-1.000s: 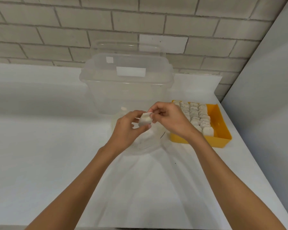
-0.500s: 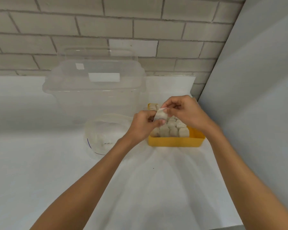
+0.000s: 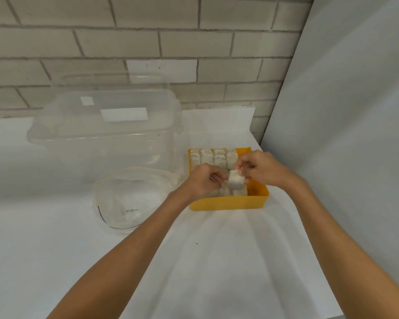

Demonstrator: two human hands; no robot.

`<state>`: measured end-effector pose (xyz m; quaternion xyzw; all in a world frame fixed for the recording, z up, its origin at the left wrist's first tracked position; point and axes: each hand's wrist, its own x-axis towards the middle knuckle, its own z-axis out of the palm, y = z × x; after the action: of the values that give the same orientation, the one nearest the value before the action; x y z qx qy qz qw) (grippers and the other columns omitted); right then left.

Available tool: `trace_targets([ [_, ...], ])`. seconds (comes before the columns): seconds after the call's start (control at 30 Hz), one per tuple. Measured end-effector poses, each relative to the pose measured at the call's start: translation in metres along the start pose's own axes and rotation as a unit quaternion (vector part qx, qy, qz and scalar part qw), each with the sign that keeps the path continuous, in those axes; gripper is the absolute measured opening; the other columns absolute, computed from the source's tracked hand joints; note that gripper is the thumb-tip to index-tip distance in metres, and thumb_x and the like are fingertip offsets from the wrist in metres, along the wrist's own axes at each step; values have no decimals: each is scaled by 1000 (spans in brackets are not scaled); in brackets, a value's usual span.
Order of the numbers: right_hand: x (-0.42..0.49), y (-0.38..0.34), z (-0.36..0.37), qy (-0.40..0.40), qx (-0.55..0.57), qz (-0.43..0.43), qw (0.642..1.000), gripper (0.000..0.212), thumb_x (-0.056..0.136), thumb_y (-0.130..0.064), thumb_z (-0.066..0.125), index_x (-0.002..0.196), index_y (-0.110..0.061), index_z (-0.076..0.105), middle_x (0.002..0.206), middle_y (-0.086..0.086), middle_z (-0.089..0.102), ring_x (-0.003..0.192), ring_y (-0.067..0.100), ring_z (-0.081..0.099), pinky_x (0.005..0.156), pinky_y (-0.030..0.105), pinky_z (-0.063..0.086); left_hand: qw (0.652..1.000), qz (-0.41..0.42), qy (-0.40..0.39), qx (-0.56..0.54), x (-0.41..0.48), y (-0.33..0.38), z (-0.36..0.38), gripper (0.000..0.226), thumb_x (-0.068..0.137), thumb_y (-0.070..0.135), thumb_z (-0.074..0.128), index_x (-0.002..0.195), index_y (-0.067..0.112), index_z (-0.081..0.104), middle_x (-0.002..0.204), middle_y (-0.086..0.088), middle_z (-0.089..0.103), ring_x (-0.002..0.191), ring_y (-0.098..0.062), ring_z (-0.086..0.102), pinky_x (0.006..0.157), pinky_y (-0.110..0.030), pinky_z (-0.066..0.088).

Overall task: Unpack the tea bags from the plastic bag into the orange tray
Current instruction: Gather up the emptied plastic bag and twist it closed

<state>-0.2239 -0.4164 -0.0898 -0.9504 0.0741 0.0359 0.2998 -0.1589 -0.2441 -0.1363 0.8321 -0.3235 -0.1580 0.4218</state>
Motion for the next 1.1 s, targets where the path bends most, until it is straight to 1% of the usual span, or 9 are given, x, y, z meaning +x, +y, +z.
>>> trace_targets([
  [0.1, 3, 1, 7, -34, -4, 1, 999, 22, 91, -2, 56, 83, -21, 64, 70, 5, 67, 60, 6, 65, 74, 24, 50, 1000, -11, 3, 5, 1, -5, -1, 22, 83, -11, 57, 96, -2, 71, 88, -13, 72, 60, 9, 58, 69, -4, 45],
  [0.2, 7, -2, 16, -80, -23, 7, 997, 17, 91, -1, 55, 93, -15, 66, 63, 2, 64, 60, 7, 62, 67, 21, 48, 1000, -28, 1, 5, -2, -9, -1, 22, 83, -10, 57, 99, -2, 71, 81, -8, 67, 66, 2, 57, 67, -4, 46],
  [0.3, 10, -3, 27, -117, -26, 16, 993, 20, 93, 0, 52, 92, -16, 64, 64, -2, 60, 60, 10, 63, 57, 18, 45, 999, -34, -11, 2, -7, -11, -1, 24, 84, -12, 56, 101, -2, 70, 82, -9, 66, 67, 1, 57, 61, -4, 46],
  [0.43, 15, -3, 40, -88, -42, 20, 995, 20, 92, 1, 50, 93, -14, 62, 70, -3, 54, 71, 20, 61, 66, 27, 48, 999, -33, -8, 7, -11, -13, 0, 24, 85, -11, 57, 101, 0, 70, 93, -13, 70, 71, 0, 58, 66, -8, 50],
  [0.6, 19, 1, 48, -13, -63, 4, 998, 16, 88, 2, 55, 96, -5, 68, 69, -8, 49, 71, 11, 49, 55, 13, 35, 999, -37, 0, 5, -13, -17, 1, 24, 85, -11, 57, 100, 1, 71, 95, -14, 71, 83, -12, 62, 78, -22, 55],
  [0.83, 22, 11, 53, 21, -75, 2, 997, 13, 84, 1, 63, 90, -10, 67, 75, -3, 55, 79, 18, 57, 70, 28, 49, 1000, -29, 3, 1, -13, -16, 1, 21, 86, -7, 59, 100, 1, 71, 95, -13, 71, 84, -11, 62, 80, -21, 55],
  [0.93, 19, 12, 49, 59, -76, -11, 995, 13, 86, -5, 63, 97, -11, 68, 88, 4, 58, 83, 18, 57, 68, 21, 43, 1000, -23, 3, -4, -16, -15, 2, 19, 86, -3, 60, 101, 2, 71, 93, -10, 71, 81, -9, 62, 77, -11, 51],
  [1.0, 8, 10, 42, 69, -50, -33, 996, 11, 87, -9, 64, 96, -12, 69, 87, 2, 60, 75, 10, 55, 61, 10, 39, 1000, -14, -8, -8, -21, -14, 3, 17, 85, 4, 65, 101, 5, 70, 92, -7, 71, 83, -9, 63, 75, -8, 48],
  [1.1, -17, 11, 34, 9, 7, -41, 999, 10, 83, -15, 71, 94, -15, 72, 82, -8, 63, 73, -3, 56, 63, 2, 40, 999, 2, -48, 19, -30, -17, 5, 21, 82, 17, 73, 102, 12, 69, 94, -2, 70, 88, -10, 64, 82, -22, 52],
])
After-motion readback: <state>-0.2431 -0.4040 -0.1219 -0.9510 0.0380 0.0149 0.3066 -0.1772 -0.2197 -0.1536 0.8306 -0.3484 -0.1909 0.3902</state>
